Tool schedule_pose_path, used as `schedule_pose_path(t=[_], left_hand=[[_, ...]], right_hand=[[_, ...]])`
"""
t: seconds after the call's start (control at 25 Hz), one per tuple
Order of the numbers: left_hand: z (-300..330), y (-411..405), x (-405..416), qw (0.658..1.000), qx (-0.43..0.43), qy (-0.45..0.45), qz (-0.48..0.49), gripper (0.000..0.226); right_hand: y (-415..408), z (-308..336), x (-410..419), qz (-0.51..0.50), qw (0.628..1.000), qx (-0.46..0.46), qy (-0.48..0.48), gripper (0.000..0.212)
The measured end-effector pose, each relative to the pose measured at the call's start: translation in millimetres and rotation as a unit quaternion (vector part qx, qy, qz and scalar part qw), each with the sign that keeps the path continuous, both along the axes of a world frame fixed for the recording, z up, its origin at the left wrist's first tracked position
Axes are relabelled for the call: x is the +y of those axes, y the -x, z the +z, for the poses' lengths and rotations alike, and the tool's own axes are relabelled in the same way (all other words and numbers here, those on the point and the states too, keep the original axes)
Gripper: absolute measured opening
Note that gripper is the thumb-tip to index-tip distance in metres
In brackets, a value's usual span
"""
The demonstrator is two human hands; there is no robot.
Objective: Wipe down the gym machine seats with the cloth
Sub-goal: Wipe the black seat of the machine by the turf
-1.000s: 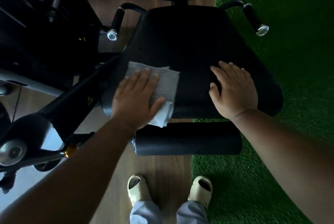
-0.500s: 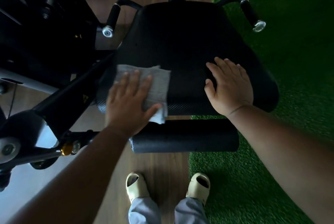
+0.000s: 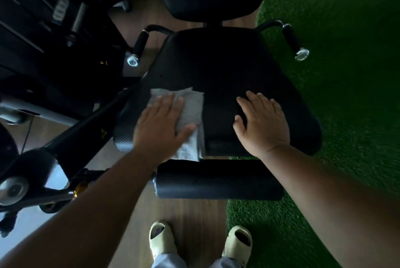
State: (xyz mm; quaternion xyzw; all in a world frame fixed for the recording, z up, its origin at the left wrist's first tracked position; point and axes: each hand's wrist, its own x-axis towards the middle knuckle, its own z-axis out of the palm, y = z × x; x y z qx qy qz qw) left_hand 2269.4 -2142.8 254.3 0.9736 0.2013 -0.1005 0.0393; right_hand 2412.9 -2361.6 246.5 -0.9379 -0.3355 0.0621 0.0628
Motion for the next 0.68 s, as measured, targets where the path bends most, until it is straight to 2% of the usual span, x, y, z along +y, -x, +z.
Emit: schedule_pose_path(t=[0.12, 0.24, 0.36, 0.44, 0.56, 0.64, 0.68], left_hand=[[4, 3, 40, 0.995, 0.009, -0.002, 0.102, 0.089], [1, -32, 49, 0.985, 0.036, -0.005, 0.17, 0.085], [-6, -87, 60, 0.97, 0.081, -0.011, 0.23, 0.092], [-11, -130, 58, 0.98, 0.094, -0.015, 0.176, 0.091], [-12, -142, 46, 0.99, 0.122, 0.048, -0.046, 0.097], [-6, -103, 63, 0.987, 0.112, 0.064, -0.091, 0.101], [-3, -87, 79, 0.99, 0.097, 0.064, -0.074, 0.101]], right_hand=[[-11, 14, 6, 0.016, 0.999, 0.035, 0.03, 0.055], [-41, 28, 22, 0.043, 0.996, 0.05, 0.057, 0.046], [-83, 20, 43, 0.022, 0.993, 0.066, 0.09, 0.058], [-101, 5, 52, -0.003, 0.989, 0.103, 0.109, 0.071], [-110, -10, 53, -0.011, 0.987, 0.121, 0.105, 0.079], [-107, -6, 51, -0.007, 0.986, 0.127, 0.106, 0.08], [-108, -3, 52, -0.009, 0.985, 0.13, 0.111, 0.081]])
